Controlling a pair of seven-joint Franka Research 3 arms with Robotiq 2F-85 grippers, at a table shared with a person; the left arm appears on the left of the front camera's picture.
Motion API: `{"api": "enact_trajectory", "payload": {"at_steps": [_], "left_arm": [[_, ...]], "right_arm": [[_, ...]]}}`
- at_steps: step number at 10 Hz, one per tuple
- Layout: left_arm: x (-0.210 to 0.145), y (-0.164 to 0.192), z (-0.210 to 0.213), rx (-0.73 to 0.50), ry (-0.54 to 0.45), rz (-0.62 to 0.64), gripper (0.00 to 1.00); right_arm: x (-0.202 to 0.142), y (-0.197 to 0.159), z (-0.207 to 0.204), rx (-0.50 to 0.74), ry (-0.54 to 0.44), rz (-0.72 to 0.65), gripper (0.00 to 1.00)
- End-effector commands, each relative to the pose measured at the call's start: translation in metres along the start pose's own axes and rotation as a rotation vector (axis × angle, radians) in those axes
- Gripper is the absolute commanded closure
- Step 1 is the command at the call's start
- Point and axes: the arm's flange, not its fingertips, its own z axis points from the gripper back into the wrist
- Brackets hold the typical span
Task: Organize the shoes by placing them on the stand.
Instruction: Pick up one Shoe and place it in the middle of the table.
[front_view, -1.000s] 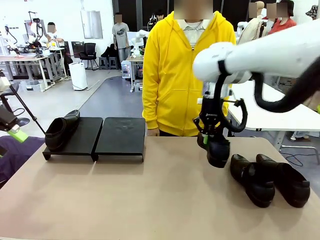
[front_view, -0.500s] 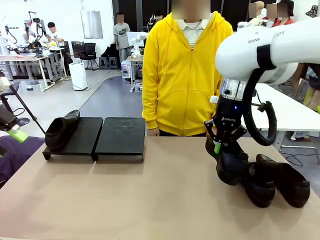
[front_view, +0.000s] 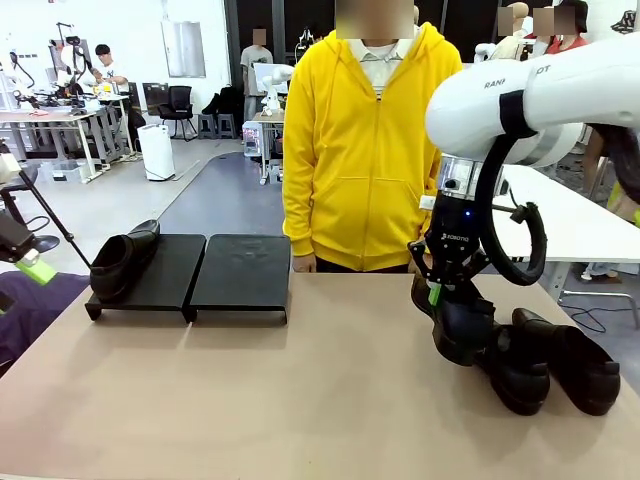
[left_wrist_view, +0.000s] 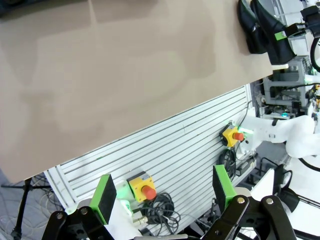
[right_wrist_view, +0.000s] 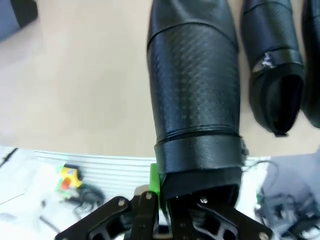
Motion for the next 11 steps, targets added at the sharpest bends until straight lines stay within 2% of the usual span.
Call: {"api": "enact_trajectory", "payload": {"at_steps": [1,3,5,6,9,11], "left_arm": [[0.000,0.000,-0.001,-0.009,-0.014,0.010,0.00],[0.000,0.000,-0.001,-0.009,-0.014,0.010,0.00],[0.000,0.000,-0.001,-0.009,-0.014,0.010,0.00],[0.000,0.000,-0.001,-0.009,-0.014,0.010,0.00],[0.000,0.000,-0.001,-0.009,-0.014,0.010,0.00],[0.000,0.000,-0.001,-0.009,-0.014,0.010,0.00]], "right_arm": [[-0.030,0.071,-0.011,-0.064,-0.184,0.094,1.00],[-0.040,0.137,-0.040,-0.076,-0.245,0.144,1.00],[-0.043,0.189,-0.071,-0.075,-0.206,0.175,1.00],[-0.044,0.210,-0.086,-0.110,-0.200,0.137,1.00],[-0.045,0.247,-0.116,-0.167,-0.227,-0.021,1.00],[-0.032,0.257,-0.138,-0.201,-0.139,-0.039,1.00]]}}
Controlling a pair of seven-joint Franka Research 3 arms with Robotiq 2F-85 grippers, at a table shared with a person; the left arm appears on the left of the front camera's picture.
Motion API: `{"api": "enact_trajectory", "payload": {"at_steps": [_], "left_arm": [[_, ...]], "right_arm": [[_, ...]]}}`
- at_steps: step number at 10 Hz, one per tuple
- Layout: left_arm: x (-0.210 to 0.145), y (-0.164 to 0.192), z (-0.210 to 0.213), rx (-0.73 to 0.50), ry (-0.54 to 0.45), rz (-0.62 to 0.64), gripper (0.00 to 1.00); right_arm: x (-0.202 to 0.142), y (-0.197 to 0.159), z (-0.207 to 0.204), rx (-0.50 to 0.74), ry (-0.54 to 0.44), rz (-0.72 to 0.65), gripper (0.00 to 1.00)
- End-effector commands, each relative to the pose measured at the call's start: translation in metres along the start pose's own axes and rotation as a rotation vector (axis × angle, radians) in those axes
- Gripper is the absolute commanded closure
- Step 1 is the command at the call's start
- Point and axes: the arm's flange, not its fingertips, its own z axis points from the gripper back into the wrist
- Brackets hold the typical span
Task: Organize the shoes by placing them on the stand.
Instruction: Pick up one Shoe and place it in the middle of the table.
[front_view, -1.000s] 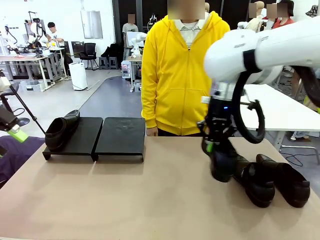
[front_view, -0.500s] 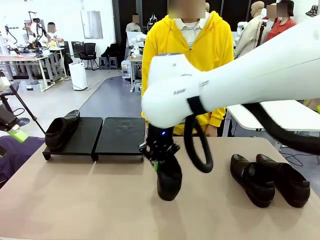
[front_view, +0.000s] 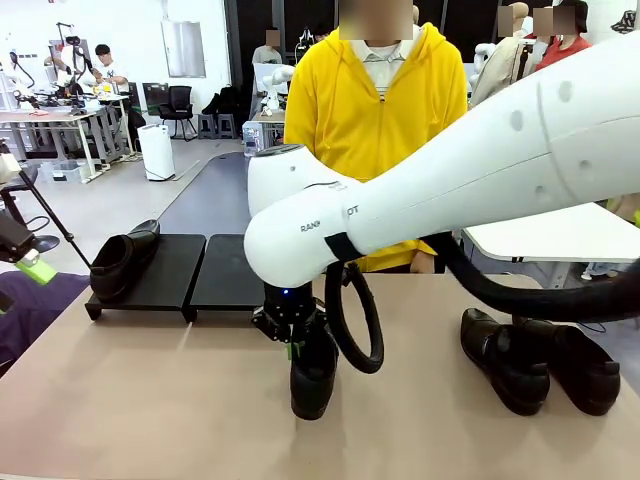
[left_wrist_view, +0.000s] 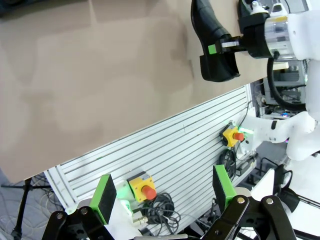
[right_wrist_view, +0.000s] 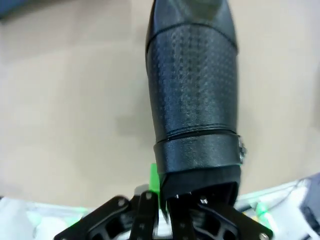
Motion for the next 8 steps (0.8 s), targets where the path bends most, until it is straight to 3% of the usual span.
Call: {"api": "enact_trajectory", "payload": {"at_steps": [1,5,6,7,8], "left_arm": [[0.0002,-0.0002,-0.0009,-0.010,-0.014,0.009,0.00],[0.0002,-0.0002,-0.0009,-0.010,-0.014,0.009,0.00],[0.0002,-0.0002,-0.0009,-0.010,-0.014,0.009,0.00],[0.0002,-0.0002,-0.0009,-0.010,-0.014,0.009,0.00],[0.0002,-0.0002,-0.0009,-0.010,-0.014,0.009,0.00]], "right_arm": [[0.0117,0.0144,-0.0014,-0.035,0.062,-0.011,1.00],[0.0102,0.0139,-0.0079,-0.064,0.119,0.049,1.00],[0.0102,0.0140,-0.0092,-0.071,0.129,0.064,0.80],[0.0099,0.0130,-0.0094,-0.074,0.134,0.074,0.24],[0.0096,0.0108,-0.0079,-0.072,0.125,0.072,0.00]]}}
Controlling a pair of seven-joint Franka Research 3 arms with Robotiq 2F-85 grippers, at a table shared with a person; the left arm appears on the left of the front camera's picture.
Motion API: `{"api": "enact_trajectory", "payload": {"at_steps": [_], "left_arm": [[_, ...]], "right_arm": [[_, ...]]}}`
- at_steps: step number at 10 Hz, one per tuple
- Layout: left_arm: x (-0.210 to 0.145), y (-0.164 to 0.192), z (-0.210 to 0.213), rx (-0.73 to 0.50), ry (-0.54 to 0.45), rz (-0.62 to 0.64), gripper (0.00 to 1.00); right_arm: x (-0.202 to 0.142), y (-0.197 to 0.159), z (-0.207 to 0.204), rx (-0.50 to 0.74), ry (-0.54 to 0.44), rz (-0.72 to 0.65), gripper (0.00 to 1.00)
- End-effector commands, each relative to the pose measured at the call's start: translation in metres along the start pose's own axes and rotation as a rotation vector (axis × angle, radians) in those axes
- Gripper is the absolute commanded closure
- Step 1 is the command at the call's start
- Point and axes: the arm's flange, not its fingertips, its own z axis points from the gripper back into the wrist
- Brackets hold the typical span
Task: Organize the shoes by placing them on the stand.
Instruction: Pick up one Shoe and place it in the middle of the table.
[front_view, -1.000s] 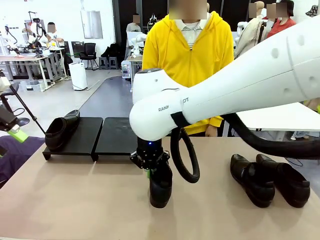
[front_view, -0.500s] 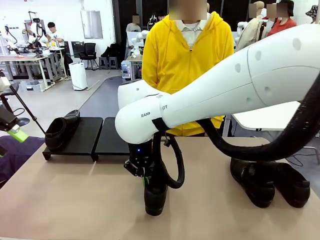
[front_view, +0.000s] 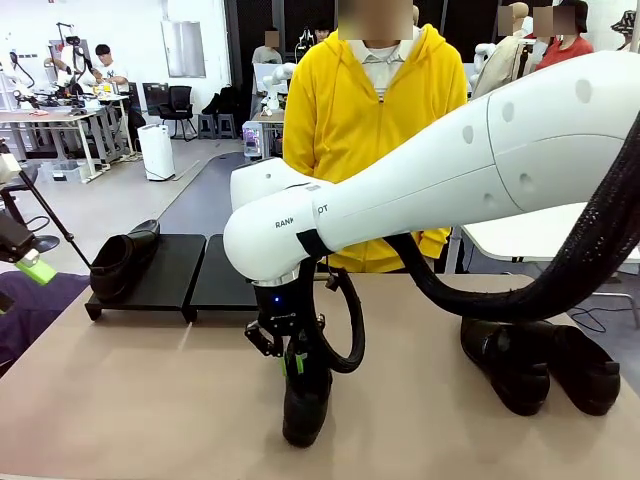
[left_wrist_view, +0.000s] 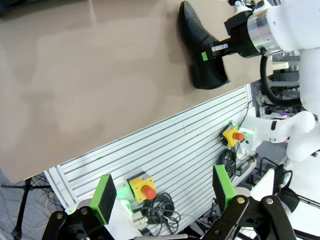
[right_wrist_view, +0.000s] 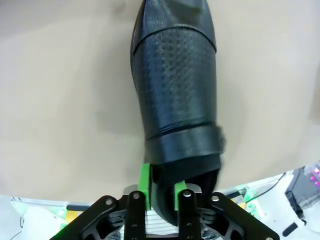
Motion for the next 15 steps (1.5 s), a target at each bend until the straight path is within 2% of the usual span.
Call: {"api": "enact_trajectory", "payload": {"at_steps": [1,2,4,6,8,9,10,12,13,15], "left_arm": [[0.000,0.000,-0.001,-0.010,-0.014,0.009,0.00],[0.000,0.000,-0.001,-0.010,-0.014,0.009,0.00],[0.000,0.000,-0.001,-0.010,-0.014,0.009,0.00],[0.000,0.000,-0.001,-0.010,-0.014,0.009,0.00],[0.000,0.000,-0.001,-0.010,-0.014,0.009,0.00],[0.000,0.000,-0.001,-0.010,-0.014,0.009,0.00],[0.000,0.000,-0.001,-0.010,-0.014,0.009,0.00],[0.000,0.000,-0.001,-0.010,-0.014,0.009,0.00],[0.000,0.000,-0.001,-0.010,-0.014,0.009,0.00],[0.000,0.000,-0.001,-0.010,-0.014,0.009,0.00]], "right_arm": [[0.002,-0.009,0.010,0.020,0.023,0.028,0.00],[0.001,-0.020,0.018,0.030,0.007,0.023,0.00],[-0.008,-0.075,0.057,0.105,-0.034,0.052,0.00],[-0.020,-0.149,0.088,0.192,-0.029,0.080,0.00],[-0.045,-0.261,0.106,0.333,-0.059,0.148,0.00],[-0.056,-0.303,0.110,0.405,-0.072,0.164,0.00],[-0.069,-0.346,0.111,0.449,-0.106,0.139,0.00],[-0.103,-0.420,0.103,0.620,-0.175,0.083,0.00],[-0.128,-0.450,0.095,0.724,-0.223,0.097,0.00],[-0.172,-0.481,0.084,0.777,-0.257,0.011,0.00]]}}
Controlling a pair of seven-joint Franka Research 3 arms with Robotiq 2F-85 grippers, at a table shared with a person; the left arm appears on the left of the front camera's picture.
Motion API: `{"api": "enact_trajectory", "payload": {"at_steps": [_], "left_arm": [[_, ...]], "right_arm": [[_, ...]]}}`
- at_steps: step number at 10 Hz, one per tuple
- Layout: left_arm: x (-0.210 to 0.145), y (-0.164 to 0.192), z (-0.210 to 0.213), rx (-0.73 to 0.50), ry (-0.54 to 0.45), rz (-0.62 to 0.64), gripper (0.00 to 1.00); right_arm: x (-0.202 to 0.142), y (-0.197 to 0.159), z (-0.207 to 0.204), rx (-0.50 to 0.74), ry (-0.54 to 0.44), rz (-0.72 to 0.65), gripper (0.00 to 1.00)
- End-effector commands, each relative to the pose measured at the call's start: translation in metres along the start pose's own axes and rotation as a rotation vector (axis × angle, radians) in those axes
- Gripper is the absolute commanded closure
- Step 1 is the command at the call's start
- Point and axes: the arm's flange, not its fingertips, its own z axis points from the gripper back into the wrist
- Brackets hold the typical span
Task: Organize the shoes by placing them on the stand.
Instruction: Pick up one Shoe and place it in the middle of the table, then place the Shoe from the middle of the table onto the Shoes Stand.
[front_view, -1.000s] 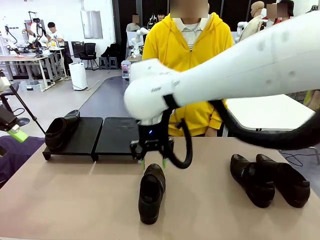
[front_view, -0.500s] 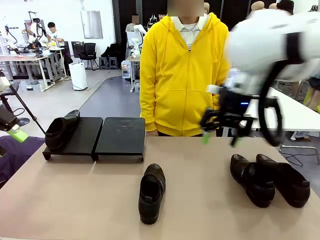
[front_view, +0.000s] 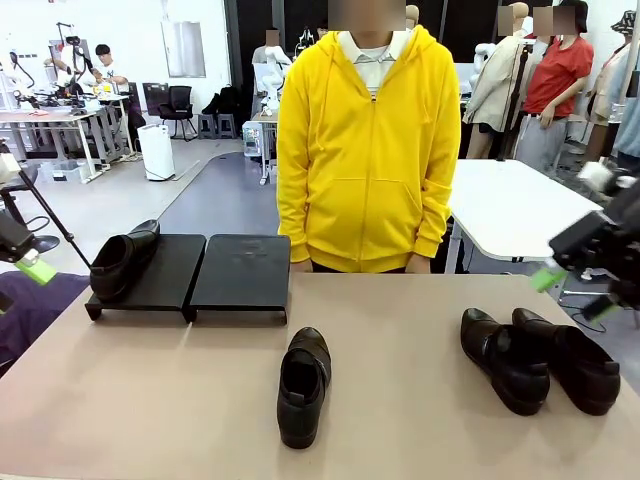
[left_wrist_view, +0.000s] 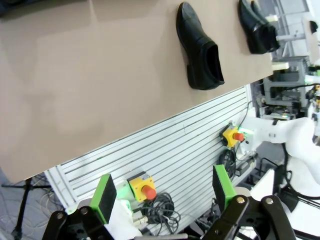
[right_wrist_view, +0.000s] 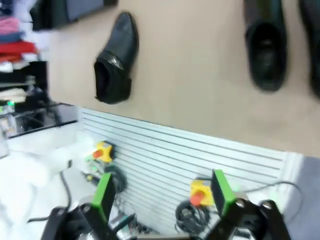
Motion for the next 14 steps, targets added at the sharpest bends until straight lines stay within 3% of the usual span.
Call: {"api": "enact_trajectory", "payload": {"at_steps": [1,2,3,14], "left_arm": [[0.000,-0.001,-0.001,-0.010,-0.013,0.008,0.00],[0.000,-0.001,-0.001,-0.010,-0.013,0.008,0.00],[0.000,-0.001,-0.001,-0.010,-0.013,0.008,0.00],[0.000,-0.001,-0.001,-0.010,-0.013,0.008,0.00]], "right_arm": [[-0.031,-0.016,-0.002,-0.015,-0.024,-0.140,0.00],[-0.020,-0.016,-0.023,-0.114,0.010,-0.223,0.00],[-0.019,-0.012,0.005,0.006,-0.020,-0.050,0.00],[-0.019,-0.012,0.005,0.006,-0.020,-0.050,0.00]]}}
